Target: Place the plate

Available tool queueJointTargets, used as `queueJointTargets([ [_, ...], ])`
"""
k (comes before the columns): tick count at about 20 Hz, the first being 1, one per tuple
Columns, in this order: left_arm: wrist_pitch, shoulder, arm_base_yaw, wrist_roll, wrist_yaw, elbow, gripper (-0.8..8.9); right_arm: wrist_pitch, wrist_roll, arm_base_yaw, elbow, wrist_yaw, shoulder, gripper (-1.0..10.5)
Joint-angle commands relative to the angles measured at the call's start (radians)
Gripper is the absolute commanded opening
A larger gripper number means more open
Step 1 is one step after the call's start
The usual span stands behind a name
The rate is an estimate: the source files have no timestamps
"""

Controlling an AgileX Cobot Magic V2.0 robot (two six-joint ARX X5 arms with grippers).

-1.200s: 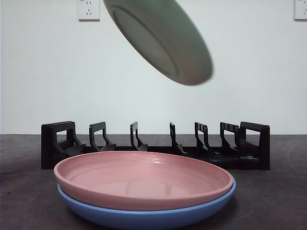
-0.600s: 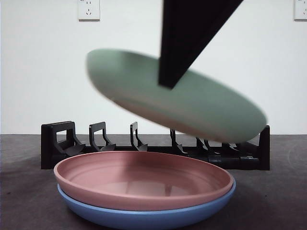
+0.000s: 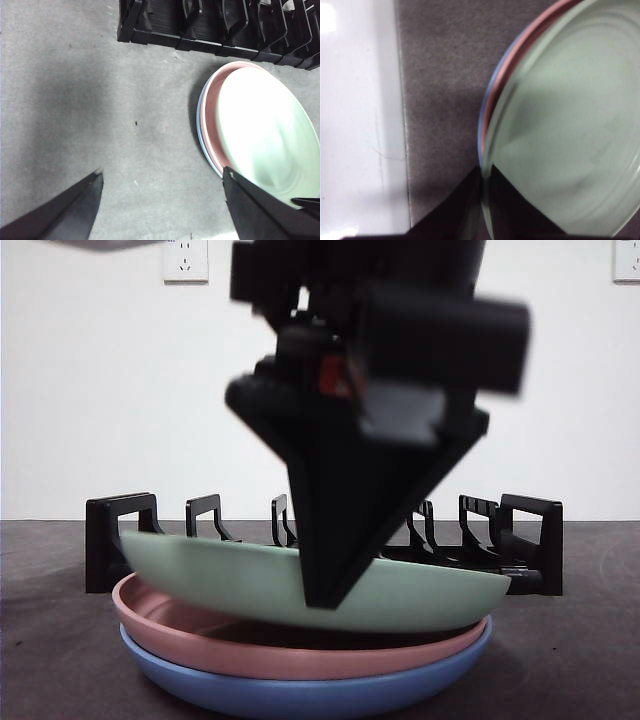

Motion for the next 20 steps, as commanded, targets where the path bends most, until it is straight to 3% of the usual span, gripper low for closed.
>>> queueJointTargets([
  [1, 0.011, 0.005, -0.001, 0.008, -0.006, 0.016, 3.72, 0.013, -0.026, 0.01, 0.009, -0.019, 0.027, 0.1],
  [6, 0.011, 0.005, -0.001, 0.01, -0.006, 0.016, 3.72, 0.011, -0.043, 0.01, 0.009, -0.023, 0.029, 0.3],
  [10, 0.011, 0.005, -0.001, 0.01, -0.006, 0.016, 3.72, -0.004, -0.037, 0.012, 0.01, -0.022, 0.029, 1.5],
  [14, 0.012, 0.005, -0.001, 0.01, -0.005, 0.016, 3.72, -0.05, 0.03, 0.012, 0.045, -0.024, 0.026, 2.4],
  [17, 0.018, 0.005, -0.002, 0.01, -0.006, 0.016, 3.72, -0.036, 0.052, 0.002, 0.057, -0.029, -0.047, 2.5],
  [20, 0.046, 0.005, -0.001, 0.009, -0.006, 0.016, 3.72, 0.032, 0.055, -0.071, 0.052, -0.035, -0.183, 2.5],
])
